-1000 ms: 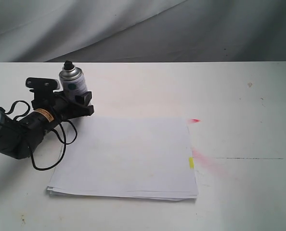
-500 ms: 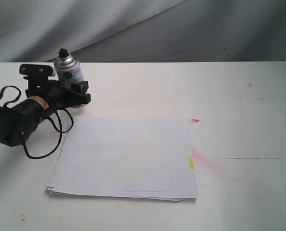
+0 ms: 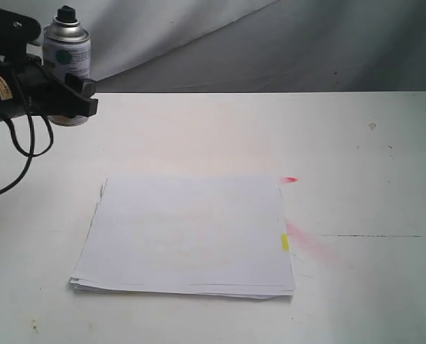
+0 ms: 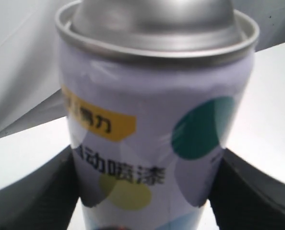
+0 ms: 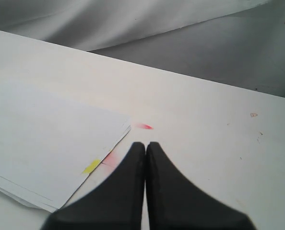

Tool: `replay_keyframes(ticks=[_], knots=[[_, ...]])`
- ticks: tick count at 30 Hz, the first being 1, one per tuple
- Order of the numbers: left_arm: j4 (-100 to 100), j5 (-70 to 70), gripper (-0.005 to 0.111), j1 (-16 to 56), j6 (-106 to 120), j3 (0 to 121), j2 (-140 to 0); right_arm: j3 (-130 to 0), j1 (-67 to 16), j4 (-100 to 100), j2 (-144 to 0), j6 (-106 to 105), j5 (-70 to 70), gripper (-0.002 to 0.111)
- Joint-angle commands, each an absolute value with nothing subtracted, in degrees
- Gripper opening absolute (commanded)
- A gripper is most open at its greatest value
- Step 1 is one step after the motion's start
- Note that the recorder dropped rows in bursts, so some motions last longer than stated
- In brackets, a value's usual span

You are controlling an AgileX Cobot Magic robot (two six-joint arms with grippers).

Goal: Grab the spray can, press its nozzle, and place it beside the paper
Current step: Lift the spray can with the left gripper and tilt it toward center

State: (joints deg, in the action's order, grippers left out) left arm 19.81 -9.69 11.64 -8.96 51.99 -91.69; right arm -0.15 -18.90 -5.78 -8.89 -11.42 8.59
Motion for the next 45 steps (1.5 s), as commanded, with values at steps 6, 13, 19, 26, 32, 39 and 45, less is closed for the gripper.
replay_keyframes(ticks=[6, 13, 19, 26, 32, 39, 45], knots=[[31.44, 8.81, 0.000, 21.85, -8.49, 52.35, -84.66, 0.00, -18.64, -5.51, -9.08, -11.57, 8.62, 0.000], [36.79, 11.07, 0.000, 26.98, -9.00, 52.35, -85.37, 0.00, -18.64, -5.51, -9.08, -11.57, 8.62, 0.000], [45.51, 13.79, 0.000, 26.98, -9.00, 52.35, -86.03, 0.00, -18.64, -5.51, -9.08, -11.57, 8.62, 0.000], [47.37, 20.25, 0.000, 26.98, -9.00, 52.35, -87.27, 0.00, -18.64, -5.51, -9.08, -11.57, 8.62, 0.000], [46.62, 21.66, 0.000, 27.74, -8.85, 52.35, -87.29, 0.00, -18.64, -5.51, -9.08, -11.57, 8.62, 0.000], [47.07, 21.25, 0.000, 35.05, -5.31, 52.35, -87.29, 0.00, -18.64, -5.51, -9.08, -11.57, 8.62, 0.000], [47.86, 23.41, 0.000, 38.23, -5.31, 52.35, -87.90, 0.00, -18.64, -5.51, -9.08, -11.57, 8.62, 0.000]])
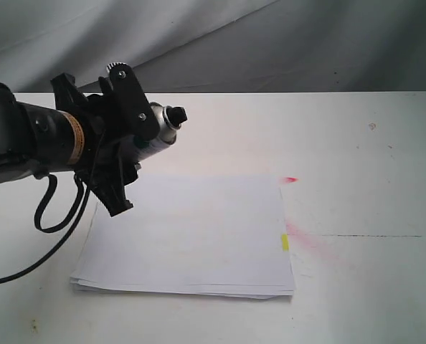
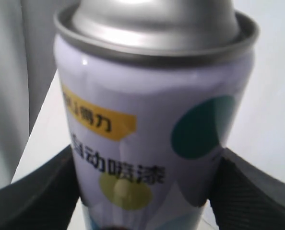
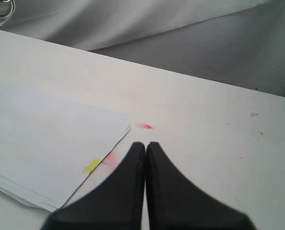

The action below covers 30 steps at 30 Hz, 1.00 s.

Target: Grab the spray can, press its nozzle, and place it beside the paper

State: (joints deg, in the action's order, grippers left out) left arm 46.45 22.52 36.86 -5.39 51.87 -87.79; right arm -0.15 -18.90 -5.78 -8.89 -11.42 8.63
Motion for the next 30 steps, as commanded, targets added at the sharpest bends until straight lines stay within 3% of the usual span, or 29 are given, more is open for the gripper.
replay_keyframes(ticks=[1, 30], knots=[[48.28, 23.81, 0.000, 38.23, -5.31, 52.35, -88.16, 0.00, -18.64, -5.51, -9.08, -11.57, 8.62, 0.000], [48.53, 25.81, 0.000, 38.23, -5.31, 52.35, -88.25, 0.00, -18.64, -5.57, -9.08, -11.57, 6.31, 0.000]])
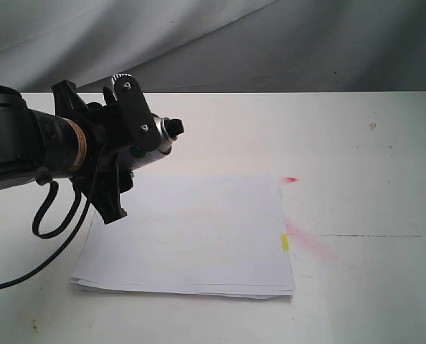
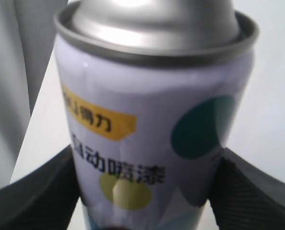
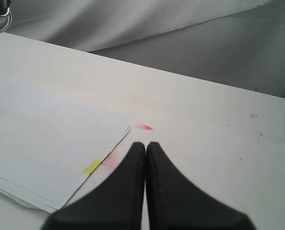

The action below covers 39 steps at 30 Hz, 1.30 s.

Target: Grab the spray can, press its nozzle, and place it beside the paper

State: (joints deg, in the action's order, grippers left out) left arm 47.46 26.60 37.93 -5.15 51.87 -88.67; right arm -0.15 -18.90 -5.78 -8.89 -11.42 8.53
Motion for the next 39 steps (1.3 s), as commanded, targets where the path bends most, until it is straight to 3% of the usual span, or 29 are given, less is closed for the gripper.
replay_keyframes(ticks=[1, 9, 15, 25, 35, 39], knots=[[48.53, 25.81, 0.000, 38.23, -5.31, 52.35, -88.25, 0.00, -18.64, -6.00, -9.08, -11.23, 4.87, 0.000], [48.53, 25.73, 0.000, 38.23, -5.55, 52.35, -88.25, 0.00, -18.64, -26.11, -9.08, -8.08, -6.13, 0.000], [48.32, 25.73, 0.000, 38.23, -5.53, 52.35, -88.25, 0.00, -18.64, -45.52, -9.08, -8.08, -6.03, 0.000], [48.32, 25.73, 0.000, 38.23, -5.65, 52.35, -88.25, -10.62, -18.64, -47.55, -11.32, -10.17, -5.01, 0.000], [48.32, 25.73, 0.000, 38.23, -5.65, 52.35, -88.25, -38.81, -18.64, -42.50, -43.31, -16.96, 14.36, 0.000], [48.32, 25.73, 0.000, 38.23, -5.65, 52.35, -88.25, -58.33, -18.39, -38.14, -64.96, -26.64, 22.90, 0.000]])
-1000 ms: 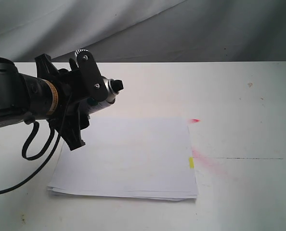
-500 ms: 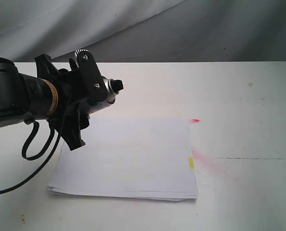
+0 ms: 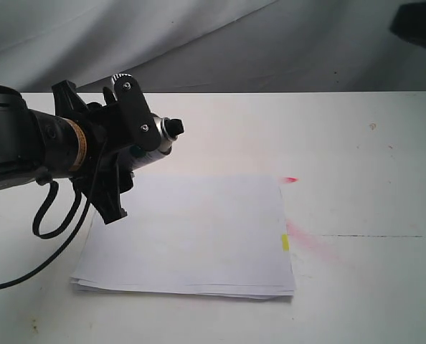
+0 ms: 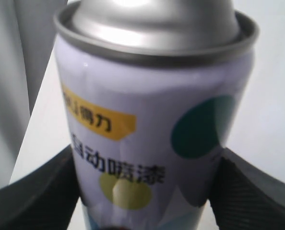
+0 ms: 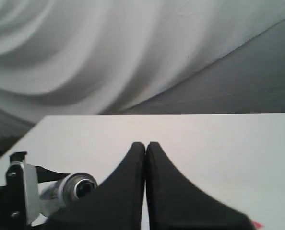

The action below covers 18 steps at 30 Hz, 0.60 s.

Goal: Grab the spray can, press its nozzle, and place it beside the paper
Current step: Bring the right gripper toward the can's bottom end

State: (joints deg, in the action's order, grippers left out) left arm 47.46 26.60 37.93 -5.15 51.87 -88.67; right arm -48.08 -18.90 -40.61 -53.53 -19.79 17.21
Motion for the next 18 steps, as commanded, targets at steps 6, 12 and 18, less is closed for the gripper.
replay_keyframes(ticks=[6, 12, 18], knots=[[48.32, 25.73, 0.000, 38.23, -5.65, 52.35, -88.25, -79.42, -9.32, -53.59, -89.48, -50.76, 51.52, 0.000], [48.32, 25.73, 0.000, 38.23, -5.65, 52.35, -88.25, -81.86, -10.97, -61.84, -104.33, -61.83, 58.80, 0.000], [48.23, 26.43, 0.000, 38.23, -5.88, 52.35, -88.82, -81.86, -13.42, -69.84, -110.87, -68.97, 60.82, 0.000]])
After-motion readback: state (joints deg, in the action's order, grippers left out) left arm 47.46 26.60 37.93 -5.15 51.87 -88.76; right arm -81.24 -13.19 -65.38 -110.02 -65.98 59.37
